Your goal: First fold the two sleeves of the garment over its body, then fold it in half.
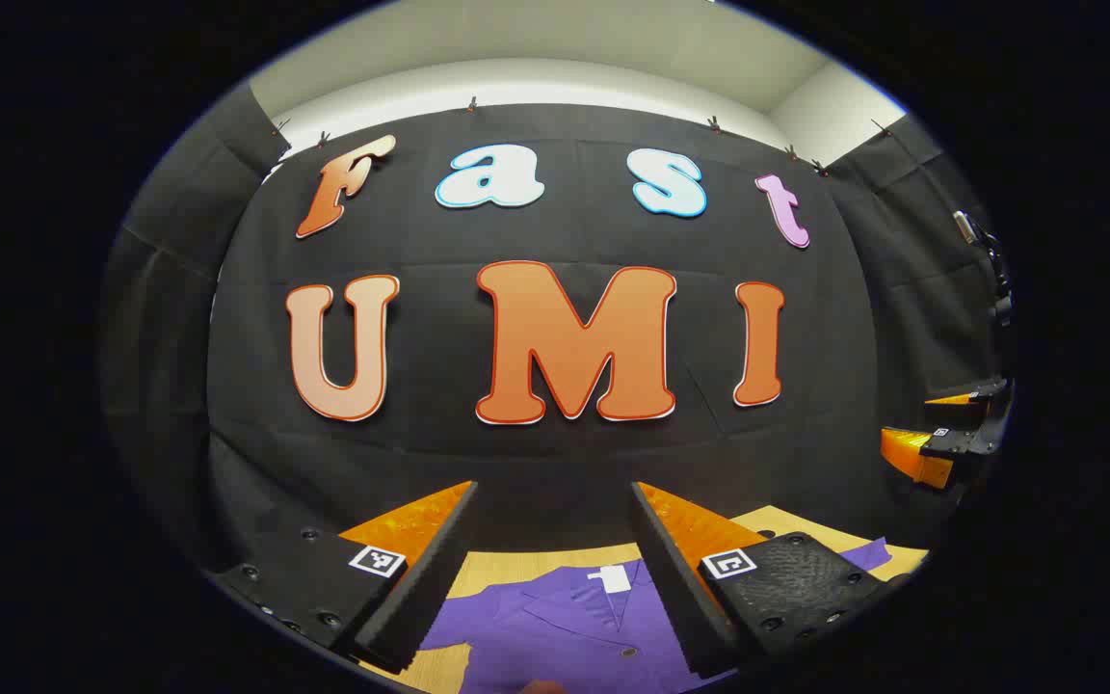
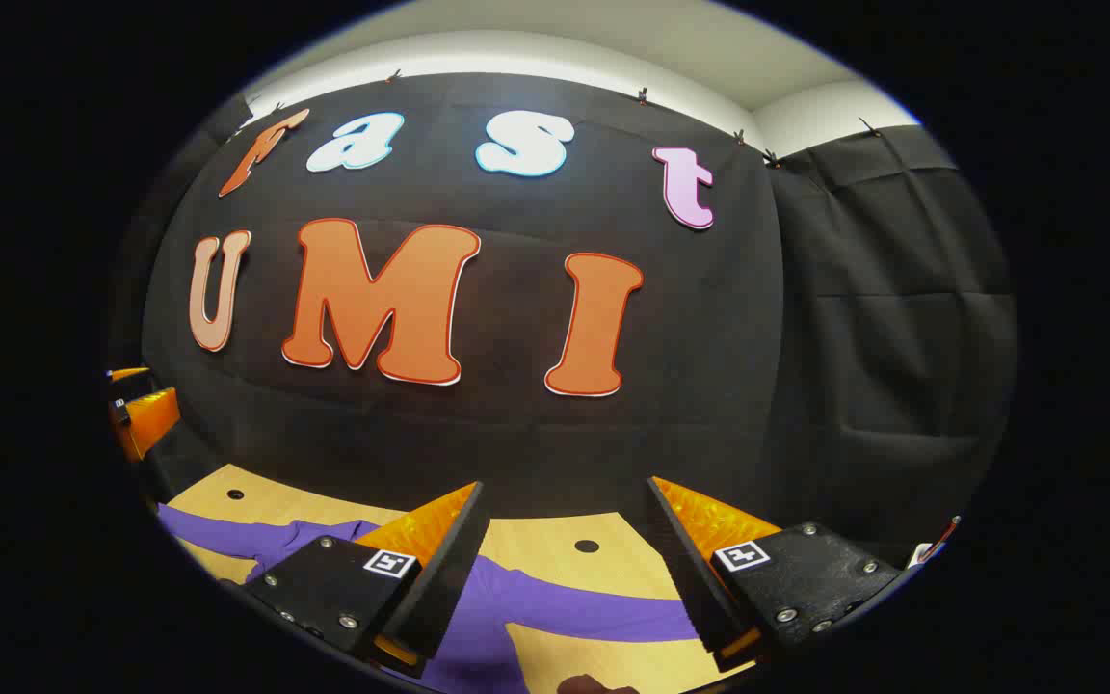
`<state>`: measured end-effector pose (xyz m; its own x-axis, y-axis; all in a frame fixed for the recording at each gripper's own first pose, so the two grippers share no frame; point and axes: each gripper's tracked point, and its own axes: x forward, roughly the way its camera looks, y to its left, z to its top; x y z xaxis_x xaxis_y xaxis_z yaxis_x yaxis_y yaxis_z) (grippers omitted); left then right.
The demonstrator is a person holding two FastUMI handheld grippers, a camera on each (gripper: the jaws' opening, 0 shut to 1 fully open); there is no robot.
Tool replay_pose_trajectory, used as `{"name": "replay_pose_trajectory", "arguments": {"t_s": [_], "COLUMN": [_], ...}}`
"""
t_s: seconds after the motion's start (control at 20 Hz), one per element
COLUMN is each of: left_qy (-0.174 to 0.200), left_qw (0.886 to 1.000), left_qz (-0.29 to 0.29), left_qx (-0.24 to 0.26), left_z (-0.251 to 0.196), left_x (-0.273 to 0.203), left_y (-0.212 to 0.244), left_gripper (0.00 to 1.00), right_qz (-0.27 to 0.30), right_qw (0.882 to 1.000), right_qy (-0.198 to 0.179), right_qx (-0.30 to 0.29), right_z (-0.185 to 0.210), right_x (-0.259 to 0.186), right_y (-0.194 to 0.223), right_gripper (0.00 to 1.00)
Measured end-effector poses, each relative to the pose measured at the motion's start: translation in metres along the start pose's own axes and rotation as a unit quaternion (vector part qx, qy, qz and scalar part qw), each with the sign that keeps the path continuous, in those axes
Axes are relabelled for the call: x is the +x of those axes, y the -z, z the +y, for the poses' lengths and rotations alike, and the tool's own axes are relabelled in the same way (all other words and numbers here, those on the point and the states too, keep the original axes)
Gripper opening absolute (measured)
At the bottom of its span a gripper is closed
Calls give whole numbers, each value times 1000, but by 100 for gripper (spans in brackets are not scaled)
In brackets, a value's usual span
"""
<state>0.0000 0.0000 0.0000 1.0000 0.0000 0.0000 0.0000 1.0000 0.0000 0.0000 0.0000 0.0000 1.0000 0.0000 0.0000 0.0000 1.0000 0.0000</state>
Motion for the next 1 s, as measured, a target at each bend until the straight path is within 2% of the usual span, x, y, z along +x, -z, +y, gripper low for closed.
{"name": "replay_pose_trajectory", "arguments": {"t_s": [0.25, 1.0], "left_qy": [-10, 0], "left_qw": [1000, 1000], "left_qz": [1, 4], "left_qx": [0, 13], "left_z": [4, -1], "left_x": [-1, -4], "left_y": [1, 7], "left_gripper": [96, 95], "right_qz": [0, 7], "right_qw": [1000, 1000], "right_qy": [1, 6], "right_qx": [0, 1], "right_z": [-3, -3], "right_x": [2, -2], "right_y": [2, 8], "right_gripper": [96, 96]}}
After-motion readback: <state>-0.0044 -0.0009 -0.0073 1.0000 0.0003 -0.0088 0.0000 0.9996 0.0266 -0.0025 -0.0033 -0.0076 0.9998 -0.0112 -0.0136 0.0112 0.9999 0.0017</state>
